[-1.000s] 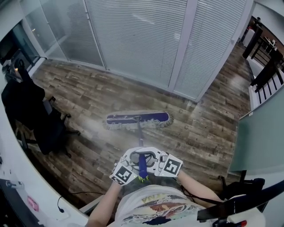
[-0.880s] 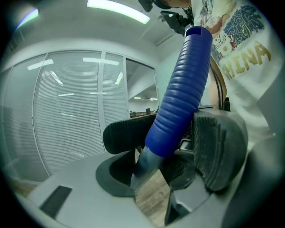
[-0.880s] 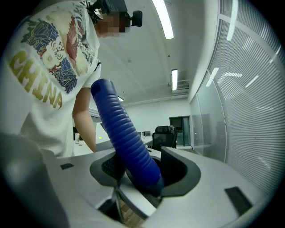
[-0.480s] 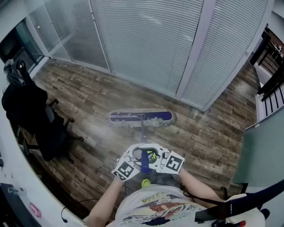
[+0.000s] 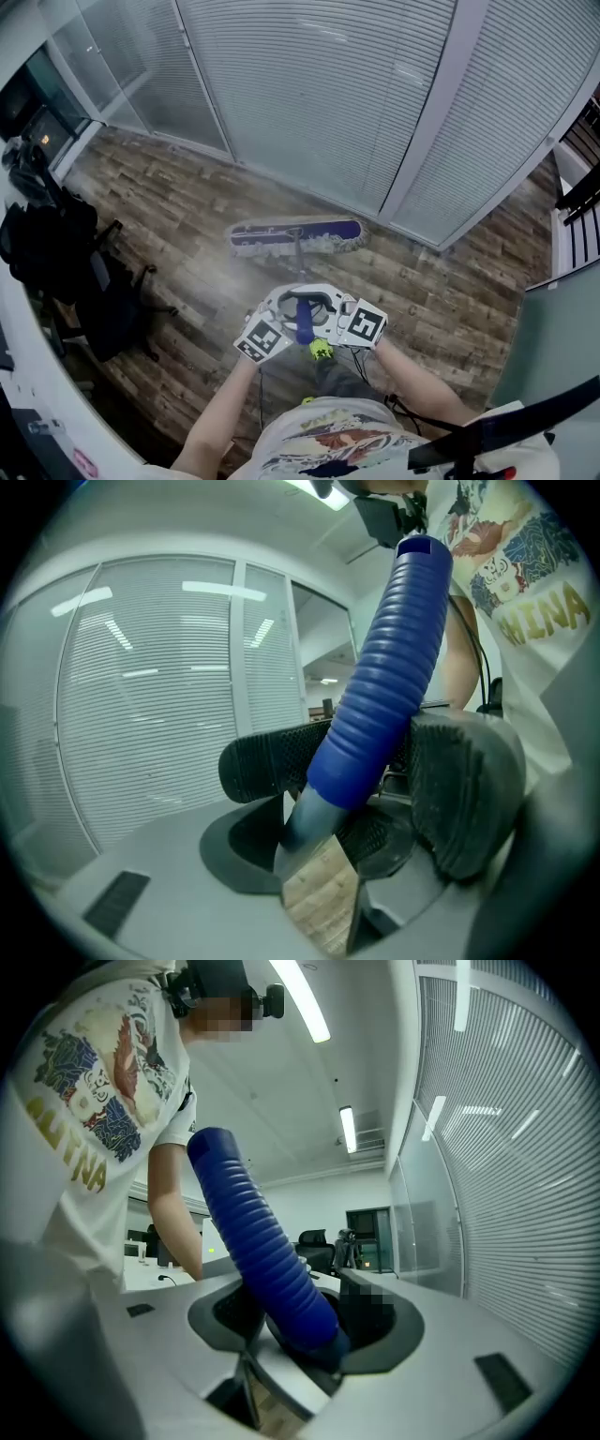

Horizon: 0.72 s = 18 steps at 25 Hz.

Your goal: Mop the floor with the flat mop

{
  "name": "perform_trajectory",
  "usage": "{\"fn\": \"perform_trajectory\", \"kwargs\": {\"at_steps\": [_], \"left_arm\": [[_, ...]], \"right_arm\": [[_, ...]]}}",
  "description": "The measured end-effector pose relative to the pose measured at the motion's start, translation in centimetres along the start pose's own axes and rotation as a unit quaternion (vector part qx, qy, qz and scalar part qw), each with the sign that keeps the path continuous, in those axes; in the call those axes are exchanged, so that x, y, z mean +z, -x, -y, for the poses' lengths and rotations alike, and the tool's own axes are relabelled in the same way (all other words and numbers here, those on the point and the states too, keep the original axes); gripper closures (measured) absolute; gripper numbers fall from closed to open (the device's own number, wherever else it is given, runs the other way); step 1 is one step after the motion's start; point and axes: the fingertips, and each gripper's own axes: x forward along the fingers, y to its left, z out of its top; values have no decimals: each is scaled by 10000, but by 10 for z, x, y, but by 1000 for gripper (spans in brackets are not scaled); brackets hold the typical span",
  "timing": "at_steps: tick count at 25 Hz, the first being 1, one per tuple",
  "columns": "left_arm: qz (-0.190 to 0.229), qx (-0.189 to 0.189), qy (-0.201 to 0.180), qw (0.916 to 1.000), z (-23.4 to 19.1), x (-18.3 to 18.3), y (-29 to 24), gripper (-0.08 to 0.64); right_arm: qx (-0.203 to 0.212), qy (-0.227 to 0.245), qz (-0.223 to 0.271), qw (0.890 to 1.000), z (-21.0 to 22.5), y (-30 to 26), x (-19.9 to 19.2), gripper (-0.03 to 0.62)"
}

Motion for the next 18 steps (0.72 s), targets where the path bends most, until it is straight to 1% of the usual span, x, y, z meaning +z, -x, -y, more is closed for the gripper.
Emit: {"fn": "perform_trajectory", "kwargs": {"at_steps": [2, 4, 7, 9, 13, 16, 18], "left_arm": [[-28, 25, 33, 10000, -31, 1, -17, 407], [-53, 23, 58, 10000, -54, 3, -31, 407], [-64, 37, 73, 9999, -73, 6, -45, 407], [-57, 59, 101, 9999, -77, 7, -49, 407], [11, 108, 288, 9995, -69, 3, -43, 405], [85, 135, 374, 9992, -46, 4, -28, 397], [115, 104, 397, 9991, -24, 5, -19, 390]], "right_arm": [[-6, -71, -30, 10000, 35, -2, -1, 365], [-42, -229, -64, 9997, 62, -1, -1, 364], [-27, -291, -23, 9996, 86, 1, 1, 364], [-3, -277, -20, 9996, 91, 2, 1, 364], [-37, -263, -121, 9996, 80, 1, -2, 364], [-73, -264, -187, 9994, 52, 1, -1, 363], [-127, -303, -216, 9992, 29, 5, 0, 364]]}}
